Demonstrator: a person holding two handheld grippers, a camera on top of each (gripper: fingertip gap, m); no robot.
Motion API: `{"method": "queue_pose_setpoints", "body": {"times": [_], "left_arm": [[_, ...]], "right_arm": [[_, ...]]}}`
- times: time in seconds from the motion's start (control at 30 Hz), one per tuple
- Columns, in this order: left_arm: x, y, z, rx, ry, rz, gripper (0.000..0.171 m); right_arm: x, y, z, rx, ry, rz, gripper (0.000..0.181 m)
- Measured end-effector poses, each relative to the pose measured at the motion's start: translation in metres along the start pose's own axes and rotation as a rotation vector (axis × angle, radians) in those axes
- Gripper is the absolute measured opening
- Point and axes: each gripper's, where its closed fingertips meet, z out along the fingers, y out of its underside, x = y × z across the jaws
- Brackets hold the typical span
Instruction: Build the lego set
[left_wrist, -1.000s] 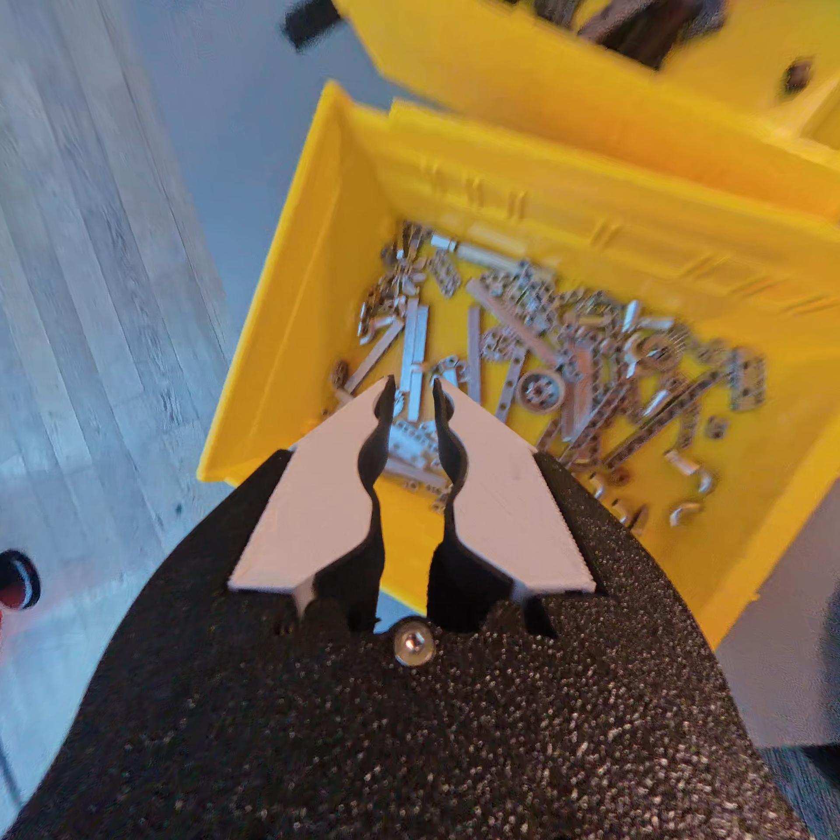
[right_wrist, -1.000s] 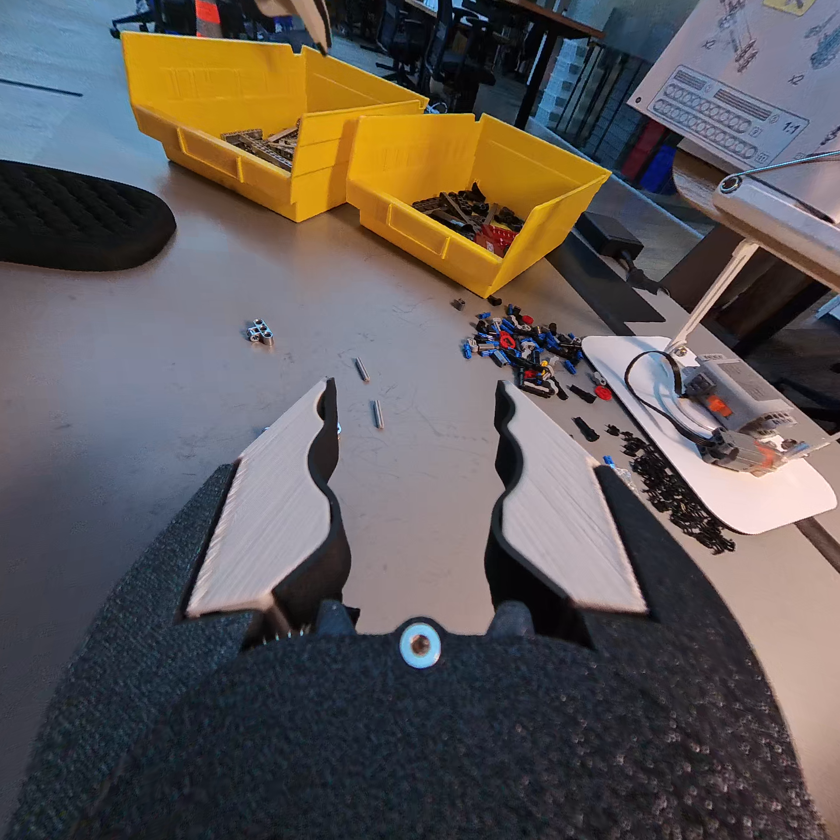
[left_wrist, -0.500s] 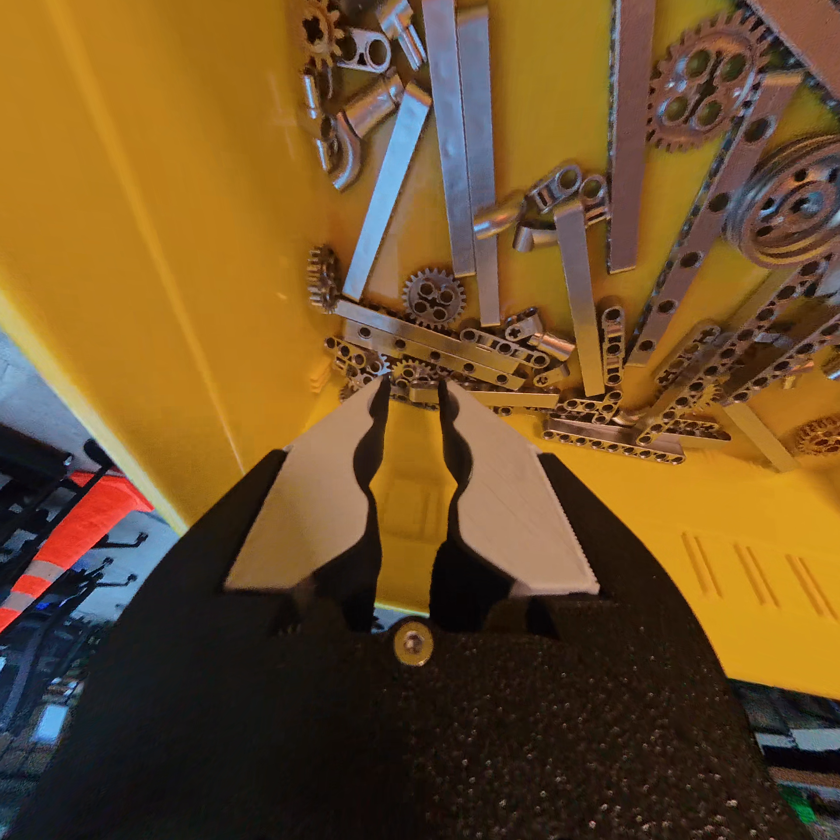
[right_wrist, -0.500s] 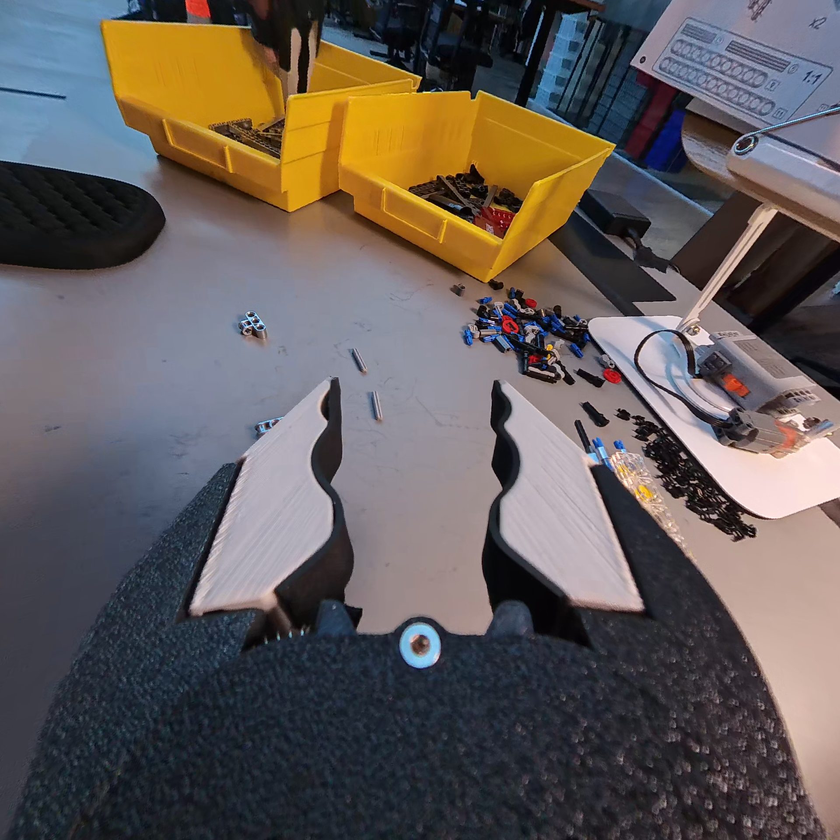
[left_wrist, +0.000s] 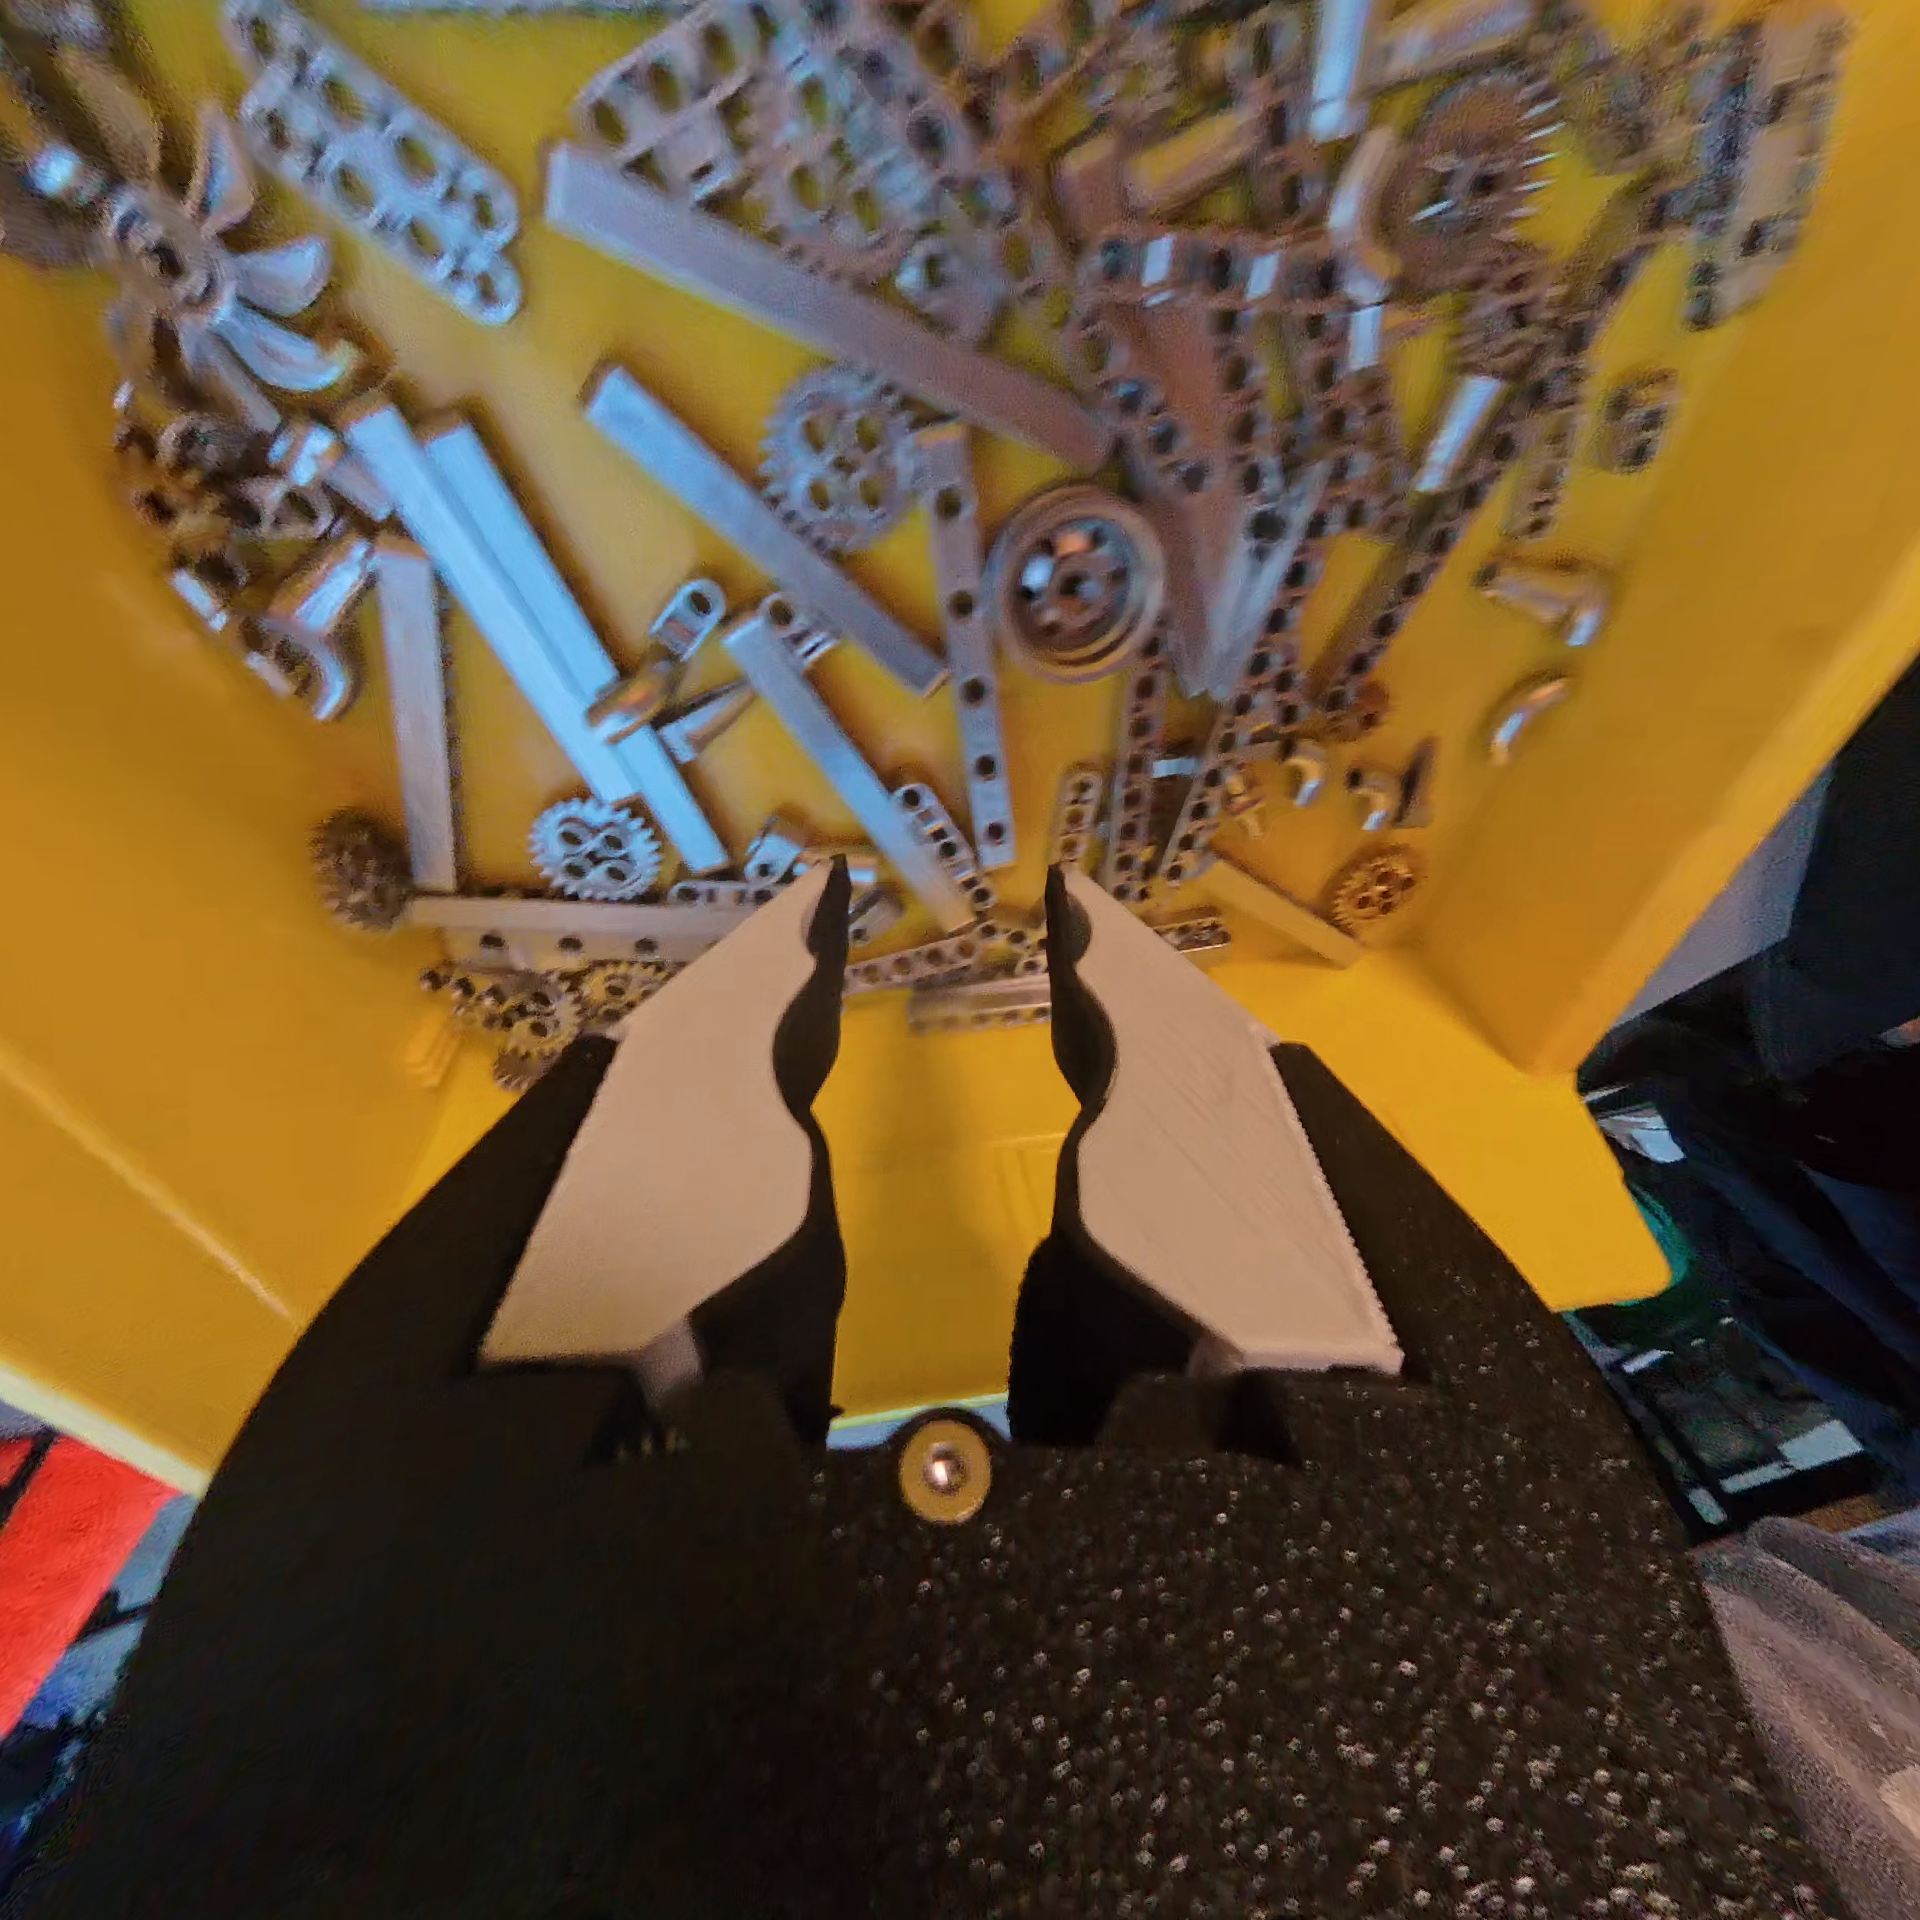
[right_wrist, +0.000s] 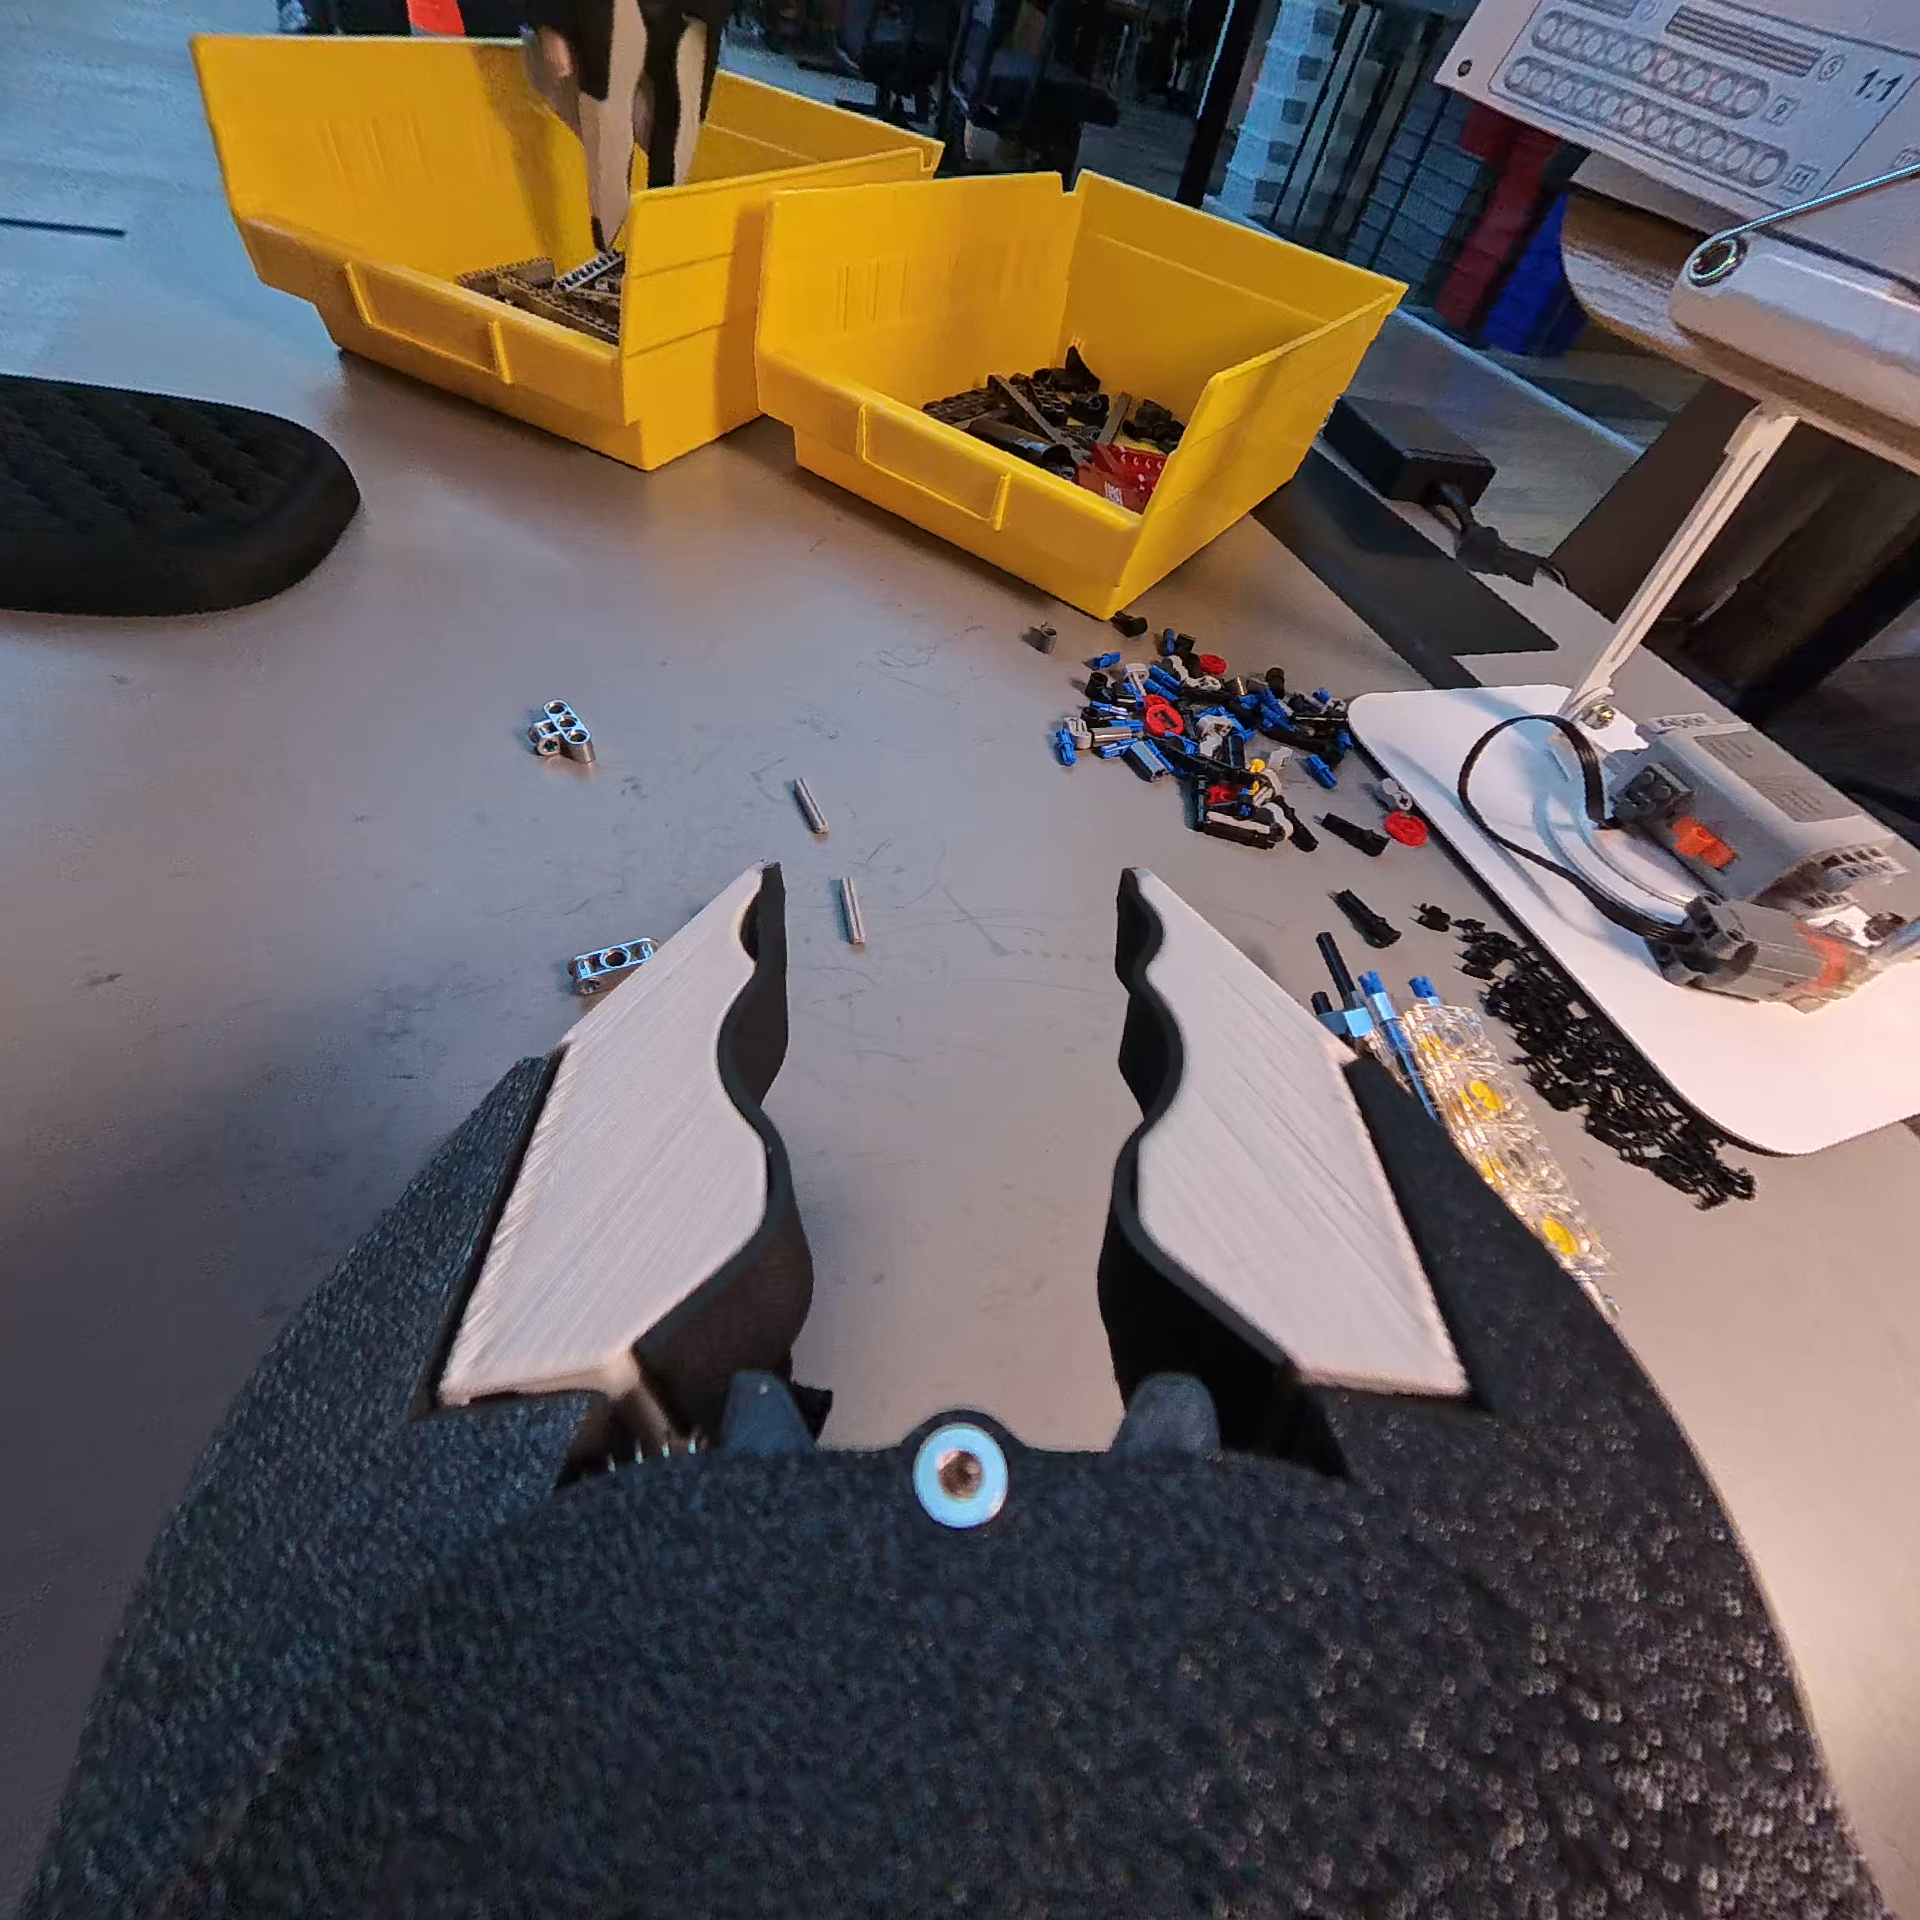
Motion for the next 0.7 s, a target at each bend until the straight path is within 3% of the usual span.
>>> {"method": "queue_pose_setpoints", "body": {"times": [0.27, 0.4, 0.53, 0.7], "left_arm": [[0.053, -0.014, 0.025, 0.035, -0.04, 0.169, 0.035], [0.044, -0.017, 0.03, 0.052, -0.092, 0.169, 0.014], [0.021, -0.017, 0.025, 0.062, -0.171, 0.142, 0.014], [-0.008, -0.023, 0.0, 0.174, -0.268, 0.065, 0.014]], "right_arm": [[-0.001, 0.002, 0.003, -0.015, -0.005, -0.005, 0.062], [-0.001, 0.002, 0.003, -0.017, 0.0, -0.012, 0.061], [0.0, 0.003, 0.002, -0.021, 0.006, -0.017, 0.06], [0.0, 0.003, 0.003, -0.025, 0.009, -0.018, 0.06]]}}
